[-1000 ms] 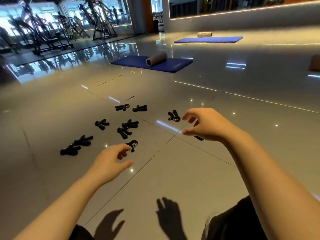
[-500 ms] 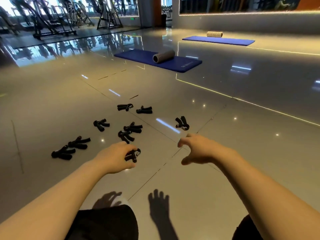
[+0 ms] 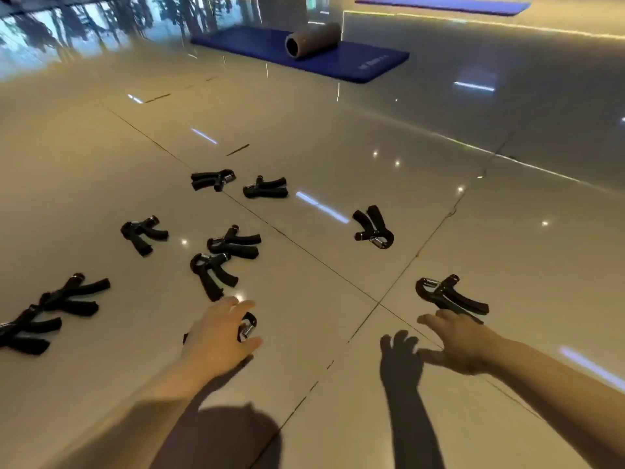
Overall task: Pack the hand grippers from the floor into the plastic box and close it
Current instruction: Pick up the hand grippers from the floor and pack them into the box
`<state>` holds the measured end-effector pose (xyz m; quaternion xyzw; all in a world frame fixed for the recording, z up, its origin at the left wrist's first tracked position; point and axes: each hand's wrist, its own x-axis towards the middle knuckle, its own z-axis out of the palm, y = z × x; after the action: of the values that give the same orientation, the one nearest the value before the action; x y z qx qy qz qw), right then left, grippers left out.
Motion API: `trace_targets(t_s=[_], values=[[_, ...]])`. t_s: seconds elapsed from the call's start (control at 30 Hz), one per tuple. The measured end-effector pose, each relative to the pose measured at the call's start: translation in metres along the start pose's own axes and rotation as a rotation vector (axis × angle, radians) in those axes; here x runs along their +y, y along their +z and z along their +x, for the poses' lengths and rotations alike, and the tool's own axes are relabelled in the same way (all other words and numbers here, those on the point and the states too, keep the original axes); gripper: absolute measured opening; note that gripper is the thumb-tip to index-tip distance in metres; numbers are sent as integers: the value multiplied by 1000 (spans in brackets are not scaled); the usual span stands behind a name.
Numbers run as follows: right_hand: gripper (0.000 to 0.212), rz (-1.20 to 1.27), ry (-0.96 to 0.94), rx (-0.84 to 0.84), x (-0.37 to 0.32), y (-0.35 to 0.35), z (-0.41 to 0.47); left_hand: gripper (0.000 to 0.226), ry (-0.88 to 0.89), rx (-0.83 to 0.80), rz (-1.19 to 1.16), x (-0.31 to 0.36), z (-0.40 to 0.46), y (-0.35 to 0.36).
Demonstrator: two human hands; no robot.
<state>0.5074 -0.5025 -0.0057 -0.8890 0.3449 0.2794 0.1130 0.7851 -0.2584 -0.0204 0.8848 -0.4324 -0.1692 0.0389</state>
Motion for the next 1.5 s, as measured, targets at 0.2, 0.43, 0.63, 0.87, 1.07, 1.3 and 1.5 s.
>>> trace_targets(t_s=[0.2, 0.43, 0.63, 0.87, 1.07, 1.3, 1.5], values=[[55, 46, 201, 100, 26, 47, 85, 78, -208, -288, 117, -29, 40, 93], [32, 195, 386, 241, 63, 66, 123, 81, -201, -329, 223, -22, 52, 106], [35, 180, 151, 353, 57, 78, 111, 81, -78, -285, 164, 26, 35, 122], [50, 152, -161, 346, -19, 106, 95, 66, 257, -335, 104, 87, 27, 139], [65, -3, -323, 385, -47, 110, 81, 65, 344, -157, -86, 67, 37, 125], [91, 32, -149, 240, -18, 109, 80, 80, 427, -239, 408, -3, 81, 98], [84, 59, -191, 269, -14, 110, 80, 79, 402, -256, 364, -11, 74, 106]])
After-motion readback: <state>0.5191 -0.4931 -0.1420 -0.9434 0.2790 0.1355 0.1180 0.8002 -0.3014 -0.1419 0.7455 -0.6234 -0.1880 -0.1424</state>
